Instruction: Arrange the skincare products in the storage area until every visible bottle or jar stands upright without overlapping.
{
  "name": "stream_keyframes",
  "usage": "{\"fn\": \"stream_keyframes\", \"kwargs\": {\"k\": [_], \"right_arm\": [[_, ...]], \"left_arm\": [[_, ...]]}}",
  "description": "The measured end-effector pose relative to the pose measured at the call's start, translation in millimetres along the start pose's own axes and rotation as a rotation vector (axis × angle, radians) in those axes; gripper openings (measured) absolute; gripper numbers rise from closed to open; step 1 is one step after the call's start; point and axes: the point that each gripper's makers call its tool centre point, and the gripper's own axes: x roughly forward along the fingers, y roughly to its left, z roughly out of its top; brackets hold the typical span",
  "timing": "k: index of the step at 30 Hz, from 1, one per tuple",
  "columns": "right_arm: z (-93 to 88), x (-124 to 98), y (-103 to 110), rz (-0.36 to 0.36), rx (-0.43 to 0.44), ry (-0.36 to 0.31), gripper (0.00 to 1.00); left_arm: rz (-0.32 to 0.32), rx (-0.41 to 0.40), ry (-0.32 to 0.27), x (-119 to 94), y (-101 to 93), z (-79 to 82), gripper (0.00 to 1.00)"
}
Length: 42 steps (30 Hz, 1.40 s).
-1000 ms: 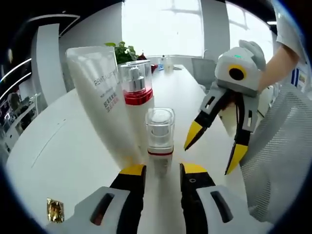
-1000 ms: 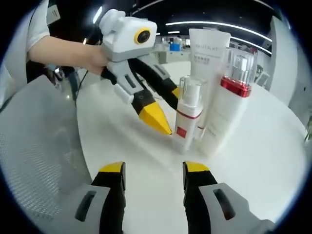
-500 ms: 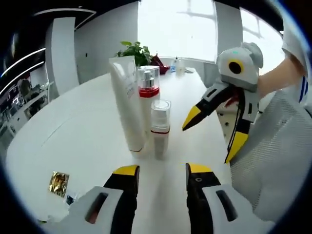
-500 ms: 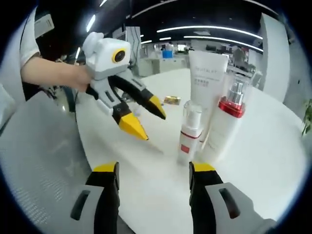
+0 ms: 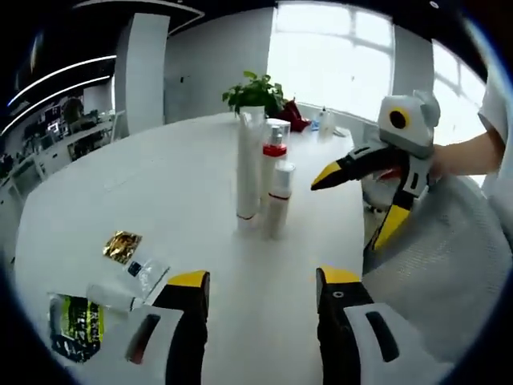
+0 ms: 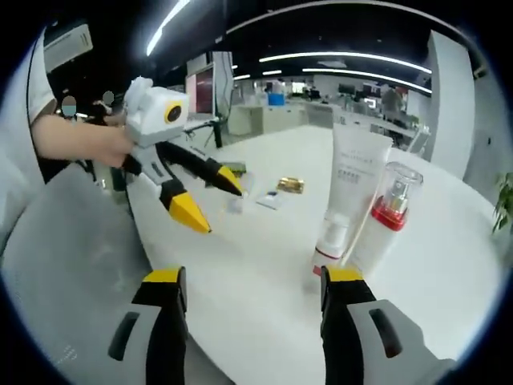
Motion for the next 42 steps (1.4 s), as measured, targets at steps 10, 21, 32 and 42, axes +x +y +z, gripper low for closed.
{"fn": "stream_keyframes", "kwargs": {"k": [10, 21, 32, 42], "right_arm": [[16.1, -8, 8, -0.003, -0.003, -0.029, 0.70], [26.8, -13, 8, -0.018, 0.032, -0.060, 0.76], [31.7, -16, 18, -0.016, 0.039, -0.049, 0.83], [34.3, -15, 25, -0.007, 0.054, -0.028, 0.87]], "left_arm": [[0.087, -0.081, -0.015, -41, 13.2, -17.3, 0.63], [0.196, -0.148, -0.045, -94, 23.1, -26.8, 0.72], [0.294, -0.203, -0.080, -136, 25.4, -32.4, 0.80], [0.357, -0.247, -0.115, -167, 30.2, -37.6, 0.87]]}}
